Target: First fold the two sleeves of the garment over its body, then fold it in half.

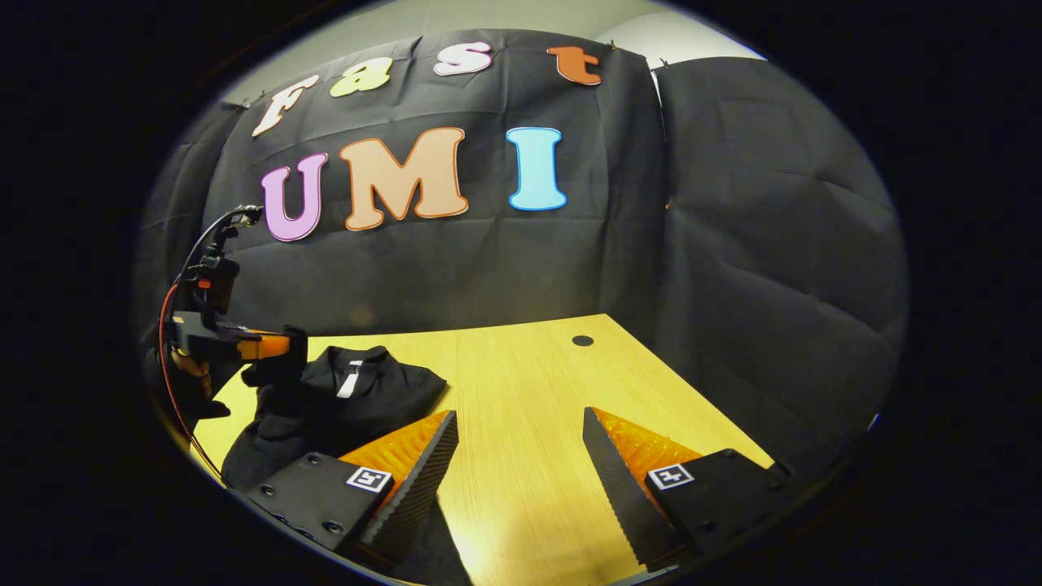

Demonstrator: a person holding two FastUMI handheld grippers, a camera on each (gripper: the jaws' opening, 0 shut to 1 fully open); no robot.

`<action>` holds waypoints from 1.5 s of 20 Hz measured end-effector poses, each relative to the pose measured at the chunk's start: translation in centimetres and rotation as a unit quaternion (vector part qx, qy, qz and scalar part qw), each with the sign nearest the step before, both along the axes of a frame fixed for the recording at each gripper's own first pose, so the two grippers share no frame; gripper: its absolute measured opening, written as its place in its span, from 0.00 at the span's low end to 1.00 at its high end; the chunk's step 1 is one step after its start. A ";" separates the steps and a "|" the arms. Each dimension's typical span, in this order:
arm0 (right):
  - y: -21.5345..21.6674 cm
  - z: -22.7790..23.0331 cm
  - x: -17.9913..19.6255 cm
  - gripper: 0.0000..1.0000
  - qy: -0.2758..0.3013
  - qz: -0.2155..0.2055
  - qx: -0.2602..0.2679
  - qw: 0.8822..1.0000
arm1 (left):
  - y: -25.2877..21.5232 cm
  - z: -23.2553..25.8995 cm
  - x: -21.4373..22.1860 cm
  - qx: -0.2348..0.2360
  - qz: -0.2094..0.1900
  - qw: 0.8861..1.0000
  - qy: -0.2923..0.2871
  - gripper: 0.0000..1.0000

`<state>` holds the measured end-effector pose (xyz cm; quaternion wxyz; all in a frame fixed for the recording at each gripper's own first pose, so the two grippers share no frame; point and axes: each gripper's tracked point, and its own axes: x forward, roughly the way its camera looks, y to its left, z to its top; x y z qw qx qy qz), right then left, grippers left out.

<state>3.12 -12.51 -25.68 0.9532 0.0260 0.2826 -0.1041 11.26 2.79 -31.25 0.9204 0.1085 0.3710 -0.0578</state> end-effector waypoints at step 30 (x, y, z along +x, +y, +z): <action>7.6 -1.9 -6.2 0.98 -0.005 0.137 0.054 0.989 | 8.3 10.0 -20.1 0.047 0.124 0.988 -0.084 0.94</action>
